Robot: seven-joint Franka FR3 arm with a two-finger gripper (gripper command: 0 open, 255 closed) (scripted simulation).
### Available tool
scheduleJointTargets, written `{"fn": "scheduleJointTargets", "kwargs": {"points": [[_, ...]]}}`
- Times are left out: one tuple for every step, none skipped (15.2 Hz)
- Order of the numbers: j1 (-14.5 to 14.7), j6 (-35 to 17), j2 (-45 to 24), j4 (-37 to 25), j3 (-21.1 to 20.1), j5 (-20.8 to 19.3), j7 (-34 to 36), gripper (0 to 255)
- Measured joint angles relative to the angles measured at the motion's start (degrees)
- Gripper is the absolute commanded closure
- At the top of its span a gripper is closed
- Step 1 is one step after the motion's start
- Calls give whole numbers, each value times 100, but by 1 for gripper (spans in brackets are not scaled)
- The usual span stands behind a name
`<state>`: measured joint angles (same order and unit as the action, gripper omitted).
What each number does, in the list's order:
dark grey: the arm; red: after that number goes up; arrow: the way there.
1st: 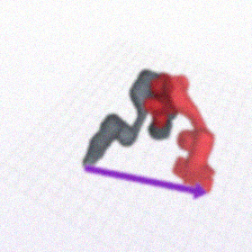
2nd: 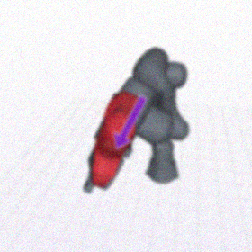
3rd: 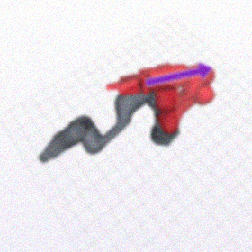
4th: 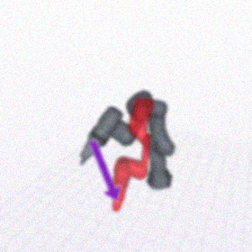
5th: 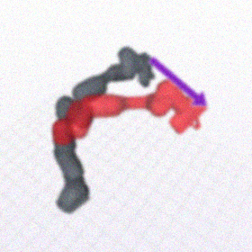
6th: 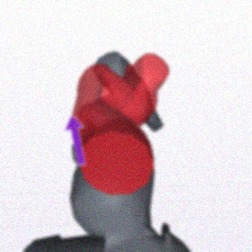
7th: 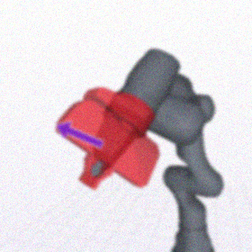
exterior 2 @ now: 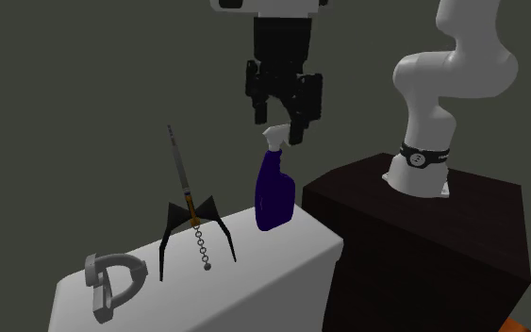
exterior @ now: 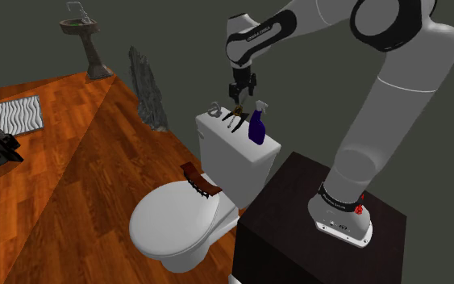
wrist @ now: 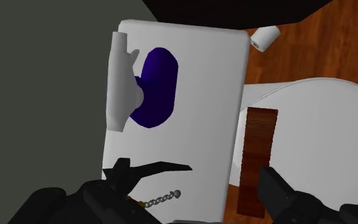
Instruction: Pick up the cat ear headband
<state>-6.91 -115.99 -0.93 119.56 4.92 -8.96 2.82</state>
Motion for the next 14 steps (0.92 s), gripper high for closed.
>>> {"fn": "scheduleJointTargets", "kwargs": {"points": [[-47,-78,-219,-107,46,-23,-17,0],[-74,-70,-433,-286,73,-31,-10,0],[-106,-131,-624,-377,105,-48,1,0],[-126,-160,-829,-510,125,-58,28,0],[-153,-160,-1068,-708,150,-61,35,0],[-193,-168,-1313,-910,183,-62,26,0],[-226,-147,-1535,-1111,210,-61,24,0],[-253,-137,-1736,-1282,234,-63,36,0],[-288,-144,-1938,-1441,261,-64,38,0],[-325,-130,-2205,-1684,284,-55,41,0],[-361,-106,-2416,-1875,309,-52,40,0],[-400,-94,-2636,-2071,334,-47,40,0],[-438,-117,-2793,-2165,362,-51,46,0],[-481,-53,-3015,-2413,386,-41,37,0]]}}
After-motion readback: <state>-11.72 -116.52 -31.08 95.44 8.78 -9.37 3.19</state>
